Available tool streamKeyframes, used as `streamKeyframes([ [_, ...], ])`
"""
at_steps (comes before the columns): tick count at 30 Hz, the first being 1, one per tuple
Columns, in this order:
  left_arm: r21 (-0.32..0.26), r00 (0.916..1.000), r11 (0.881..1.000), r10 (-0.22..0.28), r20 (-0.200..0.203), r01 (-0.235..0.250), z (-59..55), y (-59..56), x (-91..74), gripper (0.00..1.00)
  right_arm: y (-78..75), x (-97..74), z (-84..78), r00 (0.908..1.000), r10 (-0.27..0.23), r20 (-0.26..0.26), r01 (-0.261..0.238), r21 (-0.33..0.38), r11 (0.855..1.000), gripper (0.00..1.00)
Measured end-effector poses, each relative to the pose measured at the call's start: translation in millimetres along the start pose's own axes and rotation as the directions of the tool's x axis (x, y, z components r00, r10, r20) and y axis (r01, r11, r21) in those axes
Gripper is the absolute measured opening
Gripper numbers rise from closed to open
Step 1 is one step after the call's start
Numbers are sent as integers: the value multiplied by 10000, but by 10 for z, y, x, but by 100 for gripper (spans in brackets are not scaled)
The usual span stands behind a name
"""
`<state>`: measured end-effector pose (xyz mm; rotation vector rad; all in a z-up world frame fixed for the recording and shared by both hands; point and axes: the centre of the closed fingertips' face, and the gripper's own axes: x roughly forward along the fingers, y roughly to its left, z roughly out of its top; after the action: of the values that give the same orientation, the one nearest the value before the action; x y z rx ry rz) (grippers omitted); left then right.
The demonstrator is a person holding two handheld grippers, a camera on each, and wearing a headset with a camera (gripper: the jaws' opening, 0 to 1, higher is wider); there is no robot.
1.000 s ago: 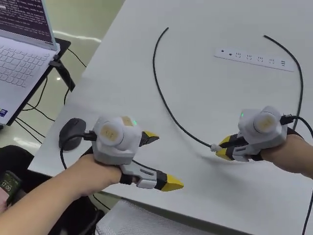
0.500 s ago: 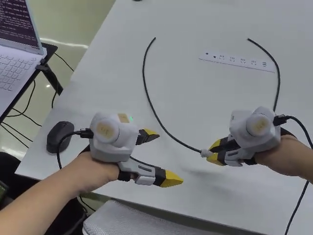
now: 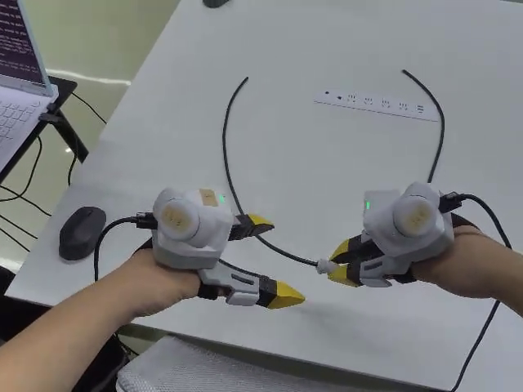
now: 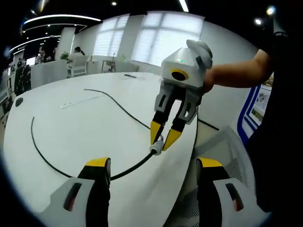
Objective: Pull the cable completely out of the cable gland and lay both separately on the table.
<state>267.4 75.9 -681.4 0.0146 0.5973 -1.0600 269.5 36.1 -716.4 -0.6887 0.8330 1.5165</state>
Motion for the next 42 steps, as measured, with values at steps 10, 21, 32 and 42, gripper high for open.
streamKeyframes([
  [10,306,9981,9977,-603,-139,607,-18,-106,121,62,64,-109,96,9998,-210,66,214,-592,9980,7],
  [21,238,9959,9956,-908,34,907,55,-172,220,55,131,-146,149,9994,-296,198,313,-903,9954,7],
  [32,435,9932,9923,-1160,-113,1164,32,-232,302,45,218,-174,153,9997,-88,223,110,-970,9952,7],
  [42,410,9894,9886,-1450,-74,1452,37,-290,329,30,256,-205,140,9997,-34,248,58,-991,9951,7],
])
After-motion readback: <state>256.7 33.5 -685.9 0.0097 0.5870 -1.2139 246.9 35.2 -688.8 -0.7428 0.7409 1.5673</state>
